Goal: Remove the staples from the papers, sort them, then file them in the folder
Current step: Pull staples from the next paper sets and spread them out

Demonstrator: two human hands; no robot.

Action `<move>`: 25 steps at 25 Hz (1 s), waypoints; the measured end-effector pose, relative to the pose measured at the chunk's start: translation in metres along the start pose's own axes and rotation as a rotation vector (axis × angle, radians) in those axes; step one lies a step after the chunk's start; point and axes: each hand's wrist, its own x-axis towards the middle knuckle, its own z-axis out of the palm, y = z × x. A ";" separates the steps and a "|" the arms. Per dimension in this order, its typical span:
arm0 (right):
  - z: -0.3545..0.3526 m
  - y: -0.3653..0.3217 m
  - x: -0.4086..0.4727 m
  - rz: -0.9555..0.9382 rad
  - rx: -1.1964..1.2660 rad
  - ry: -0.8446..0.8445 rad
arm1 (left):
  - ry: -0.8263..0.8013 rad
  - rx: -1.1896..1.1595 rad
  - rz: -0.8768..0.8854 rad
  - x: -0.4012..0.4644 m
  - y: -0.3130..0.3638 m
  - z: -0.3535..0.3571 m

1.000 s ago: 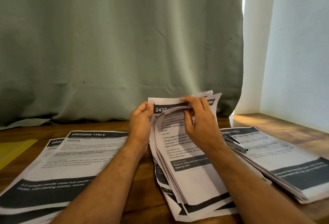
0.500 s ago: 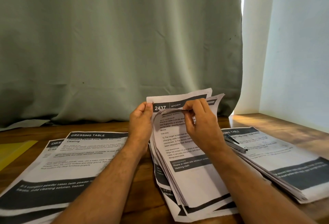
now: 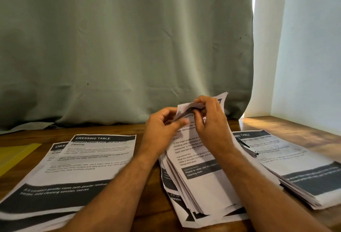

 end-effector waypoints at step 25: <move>0.013 -0.015 -0.018 0.795 0.565 -0.958 | 0.425 -0.060 -0.848 0.009 -0.013 -0.109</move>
